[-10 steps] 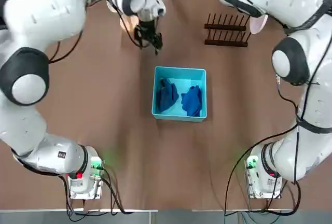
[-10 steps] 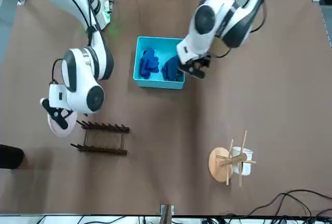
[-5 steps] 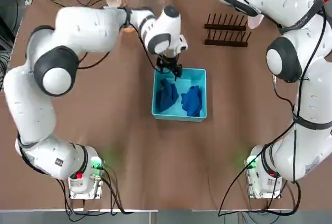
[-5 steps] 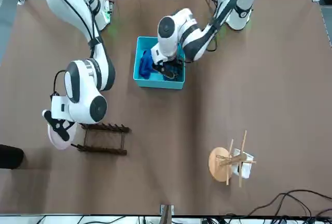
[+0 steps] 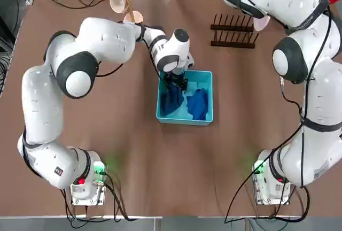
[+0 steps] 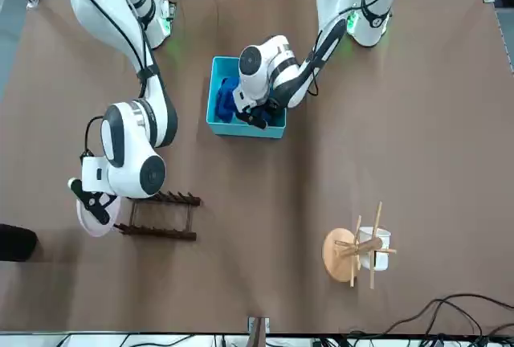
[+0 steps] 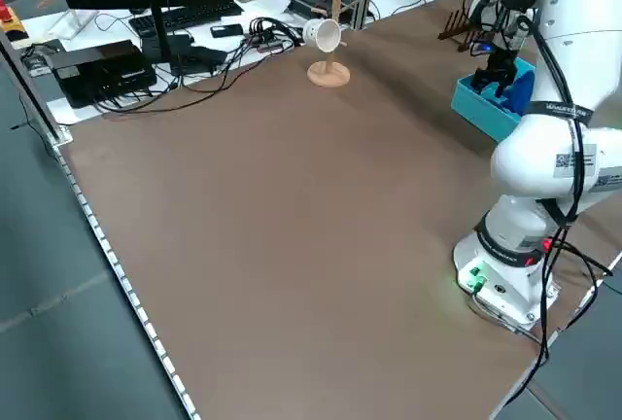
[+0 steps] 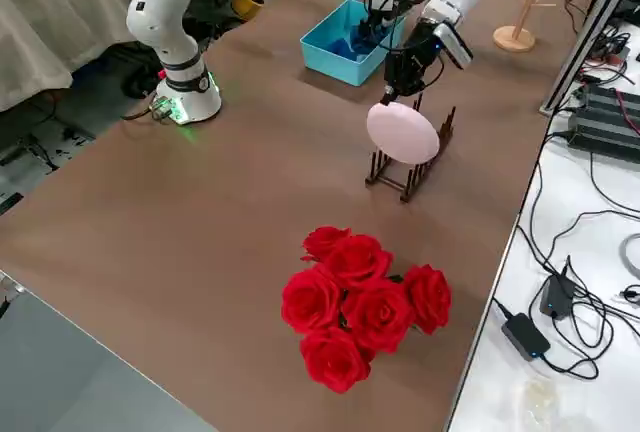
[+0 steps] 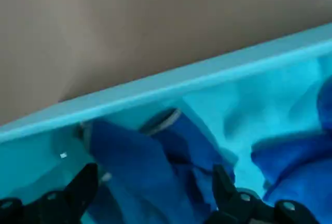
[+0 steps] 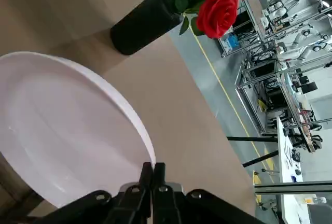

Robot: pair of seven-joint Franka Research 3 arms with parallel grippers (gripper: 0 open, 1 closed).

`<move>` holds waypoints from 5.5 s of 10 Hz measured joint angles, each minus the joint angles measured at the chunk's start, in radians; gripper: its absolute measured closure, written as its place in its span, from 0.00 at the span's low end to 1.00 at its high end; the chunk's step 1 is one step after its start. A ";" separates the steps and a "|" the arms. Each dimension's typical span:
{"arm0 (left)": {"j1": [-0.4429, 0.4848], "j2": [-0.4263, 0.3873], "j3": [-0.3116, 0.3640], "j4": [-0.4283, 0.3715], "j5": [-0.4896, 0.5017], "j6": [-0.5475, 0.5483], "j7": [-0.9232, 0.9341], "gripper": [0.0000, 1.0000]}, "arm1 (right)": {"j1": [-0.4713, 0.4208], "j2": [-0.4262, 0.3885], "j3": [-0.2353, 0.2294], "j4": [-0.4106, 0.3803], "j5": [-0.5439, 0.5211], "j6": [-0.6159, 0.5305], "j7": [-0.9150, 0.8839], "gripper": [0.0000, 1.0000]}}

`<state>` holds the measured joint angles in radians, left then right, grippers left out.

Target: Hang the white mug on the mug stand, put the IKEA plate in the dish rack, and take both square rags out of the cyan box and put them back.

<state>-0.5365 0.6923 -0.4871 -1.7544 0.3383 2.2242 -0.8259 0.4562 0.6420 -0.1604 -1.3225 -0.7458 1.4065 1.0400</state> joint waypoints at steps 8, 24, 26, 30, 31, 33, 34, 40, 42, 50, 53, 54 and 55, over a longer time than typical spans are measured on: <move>-0.025 0.029 0.015 0.018 0.039 0.027 -0.158 0.80 | 0.001 0.044 0.003 0.000 0.003 0.026 0.027 0.97; 0.336 -0.430 0.293 0.018 -0.290 -0.467 0.488 0.93 | 0.004 0.057 0.004 0.015 0.002 0.045 0.027 0.04; 0.382 -0.430 0.330 -0.046 -0.289 -0.413 0.512 0.93 | 0.003 0.058 0.004 0.015 0.002 0.045 0.027 0.05; 0.385 -0.392 0.478 -0.248 -0.277 -0.128 0.655 0.93 | -0.017 0.073 0.002 0.015 0.004 0.053 0.025 0.06; 0.386 -0.361 0.509 -0.260 -0.272 -0.089 0.703 0.93 | -0.018 0.078 0.002 0.015 0.004 0.057 0.025 0.06; 0.387 -0.293 0.549 -0.283 -0.269 0.006 0.729 0.93 | -0.018 0.082 0.003 0.014 0.004 0.062 0.025 0.06; 0.386 -0.270 0.565 -0.298 -0.268 0.035 0.733 0.93 | -0.018 0.084 0.003 0.014 0.004 0.063 0.025 0.06; 0.422 -0.227 0.735 -0.330 -0.290 0.092 1.060 0.93 | -0.033 0.103 0.002 0.014 0.004 0.100 0.025 0.06; 0.449 -0.227 0.781 -0.330 -0.324 0.094 1.237 0.93 | -0.044 0.105 0.002 0.014 0.004 0.120 0.024 0.06; 0.547 -0.146 0.825 -0.194 -0.514 0.109 1.623 0.93 | -0.041 0.126 0.004 0.014 0.004 0.160 -0.007 0.06; 0.533 -0.085 0.677 -0.118 -0.575 0.144 1.406 0.93 | -0.060 0.126 0.001 0.014 0.004 0.164 -0.007 0.06; 0.532 -0.085 0.620 -0.109 -0.575 0.144 1.297 0.93 | -0.066 0.126 0.001 0.014 0.004 0.173 -0.007 0.06; 0.526 -0.085 0.570 -0.107 -0.575 0.144 1.195 0.93 | -0.070 0.126 0.001 0.014 0.004 0.179 -0.008 0.06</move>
<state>-0.0103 0.6077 0.0825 -1.8612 -0.2366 2.3682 0.3696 0.3865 0.7680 -0.1592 -1.3081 -0.7418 1.5852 1.0324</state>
